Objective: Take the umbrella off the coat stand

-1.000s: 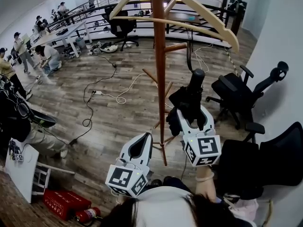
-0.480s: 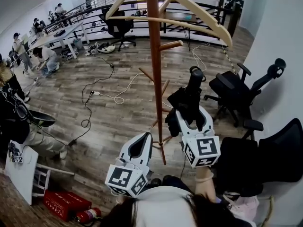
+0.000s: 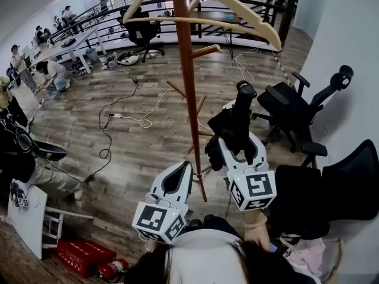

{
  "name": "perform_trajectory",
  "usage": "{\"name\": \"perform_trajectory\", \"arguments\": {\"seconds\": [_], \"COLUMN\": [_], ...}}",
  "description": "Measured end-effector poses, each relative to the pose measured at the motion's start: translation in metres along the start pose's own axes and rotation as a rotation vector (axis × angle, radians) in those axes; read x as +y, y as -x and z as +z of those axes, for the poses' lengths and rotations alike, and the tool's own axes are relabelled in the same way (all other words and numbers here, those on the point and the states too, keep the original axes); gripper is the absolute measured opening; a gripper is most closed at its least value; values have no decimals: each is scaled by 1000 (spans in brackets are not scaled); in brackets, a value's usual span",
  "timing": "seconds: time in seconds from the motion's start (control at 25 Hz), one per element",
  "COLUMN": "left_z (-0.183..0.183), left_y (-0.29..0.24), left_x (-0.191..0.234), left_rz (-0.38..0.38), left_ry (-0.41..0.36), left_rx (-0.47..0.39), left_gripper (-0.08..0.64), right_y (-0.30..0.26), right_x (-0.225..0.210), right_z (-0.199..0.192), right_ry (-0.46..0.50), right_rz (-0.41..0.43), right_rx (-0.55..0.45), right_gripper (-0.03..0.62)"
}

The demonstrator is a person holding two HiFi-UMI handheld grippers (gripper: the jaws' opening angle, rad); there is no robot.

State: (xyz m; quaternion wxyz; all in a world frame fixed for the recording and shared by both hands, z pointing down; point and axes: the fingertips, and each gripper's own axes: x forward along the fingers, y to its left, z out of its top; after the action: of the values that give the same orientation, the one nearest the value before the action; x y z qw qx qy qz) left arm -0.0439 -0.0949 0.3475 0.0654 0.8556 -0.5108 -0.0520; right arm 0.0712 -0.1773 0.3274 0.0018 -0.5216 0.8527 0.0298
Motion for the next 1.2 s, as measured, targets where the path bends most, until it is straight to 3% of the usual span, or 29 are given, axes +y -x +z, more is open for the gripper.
{"name": "perform_trajectory", "arguments": {"seconds": [0.44,1.2], "left_z": [-3,-2], "left_y": [-6,-9], "left_x": [-10,-18], "left_rz": [-45,-40], "left_ry": [-9,-10], "left_rx": [18,12], "left_gripper": [9,9], "right_y": [13,30], "right_x": [4,4], "right_z": [-6,-12], "right_ry": [-12,-10], "right_rz": [2,7], "right_rx": [11,26], "right_gripper": [258,258]}}
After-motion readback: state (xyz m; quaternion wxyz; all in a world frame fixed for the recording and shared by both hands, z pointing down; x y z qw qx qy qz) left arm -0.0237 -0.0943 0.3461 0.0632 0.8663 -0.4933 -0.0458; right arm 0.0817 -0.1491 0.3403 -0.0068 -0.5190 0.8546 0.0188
